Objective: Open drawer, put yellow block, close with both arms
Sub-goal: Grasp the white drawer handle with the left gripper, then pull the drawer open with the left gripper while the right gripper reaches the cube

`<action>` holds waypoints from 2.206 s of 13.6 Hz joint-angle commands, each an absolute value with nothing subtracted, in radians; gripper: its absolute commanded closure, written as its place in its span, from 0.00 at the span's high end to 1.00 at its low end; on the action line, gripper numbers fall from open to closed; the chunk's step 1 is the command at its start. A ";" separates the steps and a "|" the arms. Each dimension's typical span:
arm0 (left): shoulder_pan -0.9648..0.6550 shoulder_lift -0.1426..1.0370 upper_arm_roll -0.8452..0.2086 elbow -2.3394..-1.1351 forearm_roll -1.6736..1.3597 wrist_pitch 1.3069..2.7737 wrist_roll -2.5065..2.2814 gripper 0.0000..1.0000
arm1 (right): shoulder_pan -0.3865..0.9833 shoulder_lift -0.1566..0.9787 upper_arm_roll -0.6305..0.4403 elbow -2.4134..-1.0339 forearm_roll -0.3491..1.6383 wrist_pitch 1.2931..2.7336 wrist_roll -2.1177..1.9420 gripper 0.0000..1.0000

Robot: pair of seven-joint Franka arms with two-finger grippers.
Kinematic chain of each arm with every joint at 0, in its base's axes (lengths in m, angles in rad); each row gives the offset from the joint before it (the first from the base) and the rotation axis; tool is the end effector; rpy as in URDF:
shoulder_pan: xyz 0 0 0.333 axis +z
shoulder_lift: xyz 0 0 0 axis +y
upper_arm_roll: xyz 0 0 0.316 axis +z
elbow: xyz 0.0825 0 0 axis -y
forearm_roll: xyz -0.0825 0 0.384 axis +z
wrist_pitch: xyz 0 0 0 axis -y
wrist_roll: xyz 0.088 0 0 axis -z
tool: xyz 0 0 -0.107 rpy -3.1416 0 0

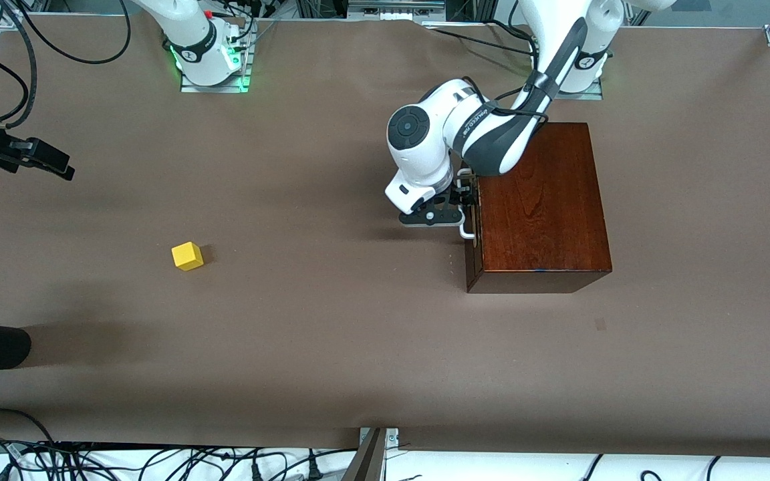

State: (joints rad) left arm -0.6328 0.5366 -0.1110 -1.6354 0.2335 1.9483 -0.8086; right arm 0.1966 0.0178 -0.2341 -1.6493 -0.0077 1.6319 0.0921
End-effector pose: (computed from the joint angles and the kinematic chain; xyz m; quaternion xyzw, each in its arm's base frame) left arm 0.5006 -0.4288 0.2919 -0.9912 0.0179 0.0256 0.1289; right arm 0.5619 -0.0208 0.5829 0.9978 -0.0645 -0.0172 0.0064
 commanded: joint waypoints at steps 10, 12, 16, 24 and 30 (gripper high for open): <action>-0.681 0.584 -0.103 -1.624 0.241 1.996 -0.903 1.00 | 0.192 0.026 -0.219 -1.707 -0.006 1.700 0.071 1.00; -0.692 0.586 -0.103 -1.615 0.239 1.997 -0.904 1.00 | 0.192 0.028 -0.219 -1.730 -0.005 1.719 0.019 1.00; -0.732 0.623 -0.103 -1.549 0.236 1.997 -0.943 1.00 | 0.193 0.029 -0.219 -1.784 -0.005 1.775 0.012 1.00; -0.799 0.703 -0.089 -1.425 0.196 1.994 -0.994 1.00 | 0.198 0.054 -0.213 -1.916 -0.005 1.945 -0.037 1.00; -0.890 0.718 -0.022 -1.382 0.131 1.991 -1.011 1.00 | 0.199 0.115 -0.169 -1.987 0.009 2.088 -0.170 1.00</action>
State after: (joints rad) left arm -0.8195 0.6788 -0.0536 -1.4561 0.1980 1.9830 -0.9862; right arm 0.2012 0.0999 -0.1893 -1.9721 -0.0050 2.0515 -0.1262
